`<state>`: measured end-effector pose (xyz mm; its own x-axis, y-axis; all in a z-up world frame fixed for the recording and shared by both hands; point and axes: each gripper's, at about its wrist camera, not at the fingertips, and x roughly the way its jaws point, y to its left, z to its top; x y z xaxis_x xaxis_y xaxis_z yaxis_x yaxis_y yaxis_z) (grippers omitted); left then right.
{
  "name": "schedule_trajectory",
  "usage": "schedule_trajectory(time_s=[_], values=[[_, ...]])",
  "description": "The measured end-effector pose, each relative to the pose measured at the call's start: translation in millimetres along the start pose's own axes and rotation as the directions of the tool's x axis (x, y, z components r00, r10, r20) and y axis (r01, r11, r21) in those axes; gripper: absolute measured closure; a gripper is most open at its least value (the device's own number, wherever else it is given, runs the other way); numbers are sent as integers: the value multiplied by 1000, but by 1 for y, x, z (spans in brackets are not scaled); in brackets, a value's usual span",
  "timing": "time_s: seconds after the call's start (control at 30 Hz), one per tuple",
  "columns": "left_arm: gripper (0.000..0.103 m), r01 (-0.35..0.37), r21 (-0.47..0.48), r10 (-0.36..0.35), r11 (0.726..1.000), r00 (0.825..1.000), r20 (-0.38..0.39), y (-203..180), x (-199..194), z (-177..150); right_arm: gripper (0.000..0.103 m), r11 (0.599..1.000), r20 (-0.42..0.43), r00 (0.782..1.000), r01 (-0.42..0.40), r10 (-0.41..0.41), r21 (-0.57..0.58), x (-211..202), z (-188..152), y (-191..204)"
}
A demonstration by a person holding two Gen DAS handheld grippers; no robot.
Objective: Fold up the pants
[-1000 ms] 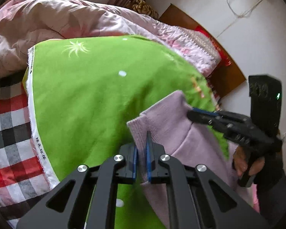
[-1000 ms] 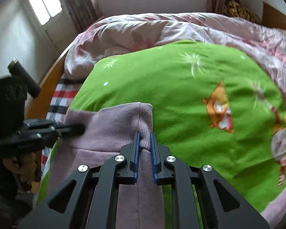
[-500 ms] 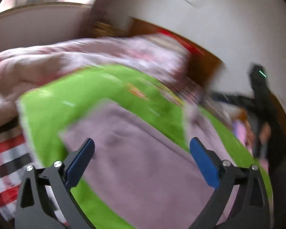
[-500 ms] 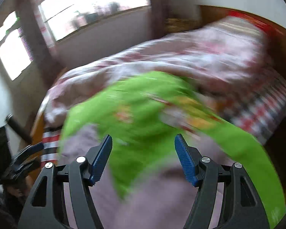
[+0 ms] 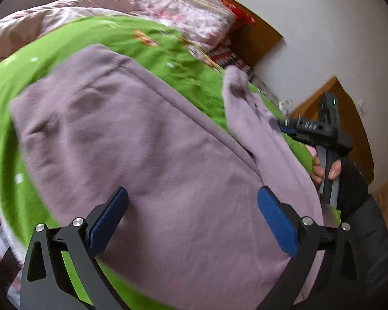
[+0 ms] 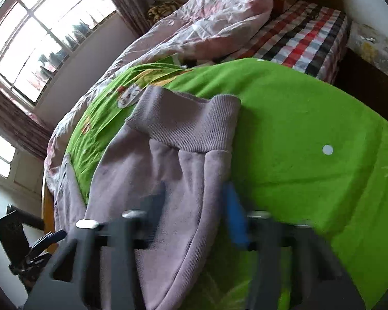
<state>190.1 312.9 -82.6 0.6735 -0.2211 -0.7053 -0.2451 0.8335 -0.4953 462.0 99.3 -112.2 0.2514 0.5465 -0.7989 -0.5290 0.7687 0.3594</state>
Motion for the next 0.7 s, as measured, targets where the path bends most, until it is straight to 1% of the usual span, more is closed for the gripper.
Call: schedule_trajectory(time_s=[0.07,0.13,0.17,0.2,0.27,0.33,0.37,0.4,0.47,0.53,0.57,0.6,0.63,0.67,0.7], values=[[3,-11,-19,12,1000,999,37,7,-16,-1,94,999,29,1000,-9,10,-47,-7,-3,17],[3,0,-48,3,999,997,72,16,-26,4,94,993,64,998,-18,26,-120,-23,-5,47],[3,10,-66,-4,998,996,85,24,-31,6,94,985,87,995,-39,54,-167,-33,-4,71],[3,19,-86,-11,996,995,97,30,-34,9,94,980,98,993,-47,68,-195,-38,-3,86],[3,51,-134,-34,990,992,124,42,-41,13,94,953,110,988,-75,112,-293,-49,-5,141],[3,90,-187,-61,978,986,153,55,-46,16,94,921,81,984,-117,158,-372,-46,-9,190],[3,101,-210,-66,972,984,168,60,-50,16,94,905,62,983,-132,171,-406,-43,-14,208],[3,108,-233,-66,966,981,182,66,-54,13,94,879,25,982,-155,186,-451,-34,-23,234],[3,112,-275,-56,955,977,206,78,-61,7,92,851,-39,979,-193,199,-489,-13,-37,269],[3,88,-302,-23,949,977,212,89,-70,-1,87,826,-136,969,-247,207,-506,19,-52,298],[3,71,-313,-4,947,978,210,95,-73,-5,76,816,-192,958,-281,211,-505,34,-57,307],[3,59,-319,9,946,978,207,99,-76,-8,49,809,-246,942,-322,226,-492,47,-62,313],[3,42,-328,27,944,979,201,105,-80,-13,38,811,-252,938,-336,240,-479,53,-65,316],[3,29,-332,40,943,980,197,109,-82,-16,34,811,-235,937,-343,259,-475,52,-67,318],[3,18,-334,50,942,980,194,113,-85,-18,34,809,-219,934,-354,282,-470,49,-63,315]])
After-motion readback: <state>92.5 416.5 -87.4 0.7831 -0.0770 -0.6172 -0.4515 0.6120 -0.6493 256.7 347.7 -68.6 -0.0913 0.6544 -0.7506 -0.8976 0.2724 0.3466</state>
